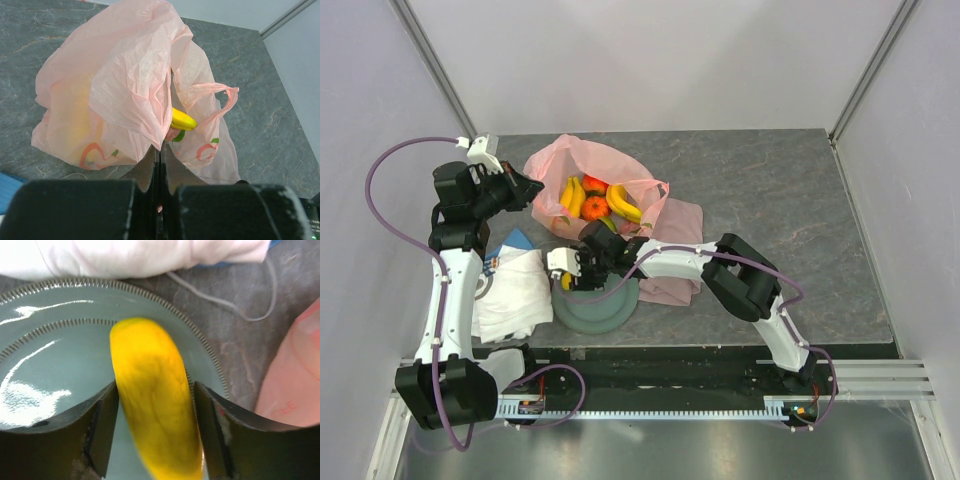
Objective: Place the fruits into the plastic bag
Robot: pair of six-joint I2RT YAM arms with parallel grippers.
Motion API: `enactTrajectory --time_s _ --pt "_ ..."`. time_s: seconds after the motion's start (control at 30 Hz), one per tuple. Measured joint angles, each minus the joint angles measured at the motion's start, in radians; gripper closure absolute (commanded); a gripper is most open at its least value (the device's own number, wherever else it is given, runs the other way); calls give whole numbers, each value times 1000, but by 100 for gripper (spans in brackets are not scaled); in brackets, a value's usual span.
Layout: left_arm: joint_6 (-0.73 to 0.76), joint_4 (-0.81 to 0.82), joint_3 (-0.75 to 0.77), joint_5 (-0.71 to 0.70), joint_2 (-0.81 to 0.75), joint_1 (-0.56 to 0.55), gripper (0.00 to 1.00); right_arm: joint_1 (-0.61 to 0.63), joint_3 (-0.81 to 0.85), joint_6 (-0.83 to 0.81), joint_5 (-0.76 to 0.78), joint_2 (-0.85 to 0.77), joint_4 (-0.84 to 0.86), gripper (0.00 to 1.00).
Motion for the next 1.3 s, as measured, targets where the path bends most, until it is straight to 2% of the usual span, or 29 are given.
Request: enactTrajectory --time_s 0.13,0.2,0.23,0.4,0.63,0.93,1.3 --pt "0 0 0 0 0 0 98 -3 0 12 -13 8 -14 47" --pt "0 0 0 0 0 0 98 -3 0 19 -17 8 -16 57" --pt "0 0 0 0 0 0 98 -3 0 23 -18 8 -16 66" --pt "0 0 0 1 -6 0 99 -4 -3 60 -36 6 -11 81" --pt "0 0 0 1 -18 0 98 -4 -87 136 -69 -101 -18 89" --pt "-9 3 0 11 -19 0 99 -43 -167 244 -140 -383 45 99" --pt "-18 8 0 27 -19 0 98 -151 -309 389 -152 -533 58 100"
